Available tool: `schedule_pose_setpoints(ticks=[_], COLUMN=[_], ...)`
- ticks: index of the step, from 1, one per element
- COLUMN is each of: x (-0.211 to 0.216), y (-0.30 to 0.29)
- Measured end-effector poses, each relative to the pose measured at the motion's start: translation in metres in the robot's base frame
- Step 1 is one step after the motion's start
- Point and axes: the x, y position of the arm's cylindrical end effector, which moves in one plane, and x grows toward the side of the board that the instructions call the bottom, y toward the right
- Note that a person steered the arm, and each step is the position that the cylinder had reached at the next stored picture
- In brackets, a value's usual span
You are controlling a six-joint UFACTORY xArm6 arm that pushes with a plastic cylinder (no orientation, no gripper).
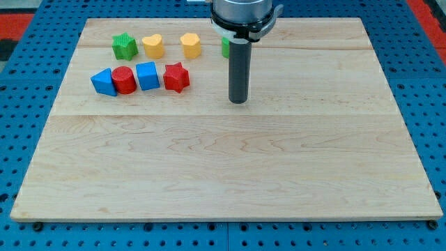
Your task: Place your arm at the left center of the board
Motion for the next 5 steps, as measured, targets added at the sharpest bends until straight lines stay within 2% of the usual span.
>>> schedule_pose_setpoints(ticks=[2, 4, 5], x=[0.062, 0.074, 0.056], y=[-0.022, -0.143, -0.195])
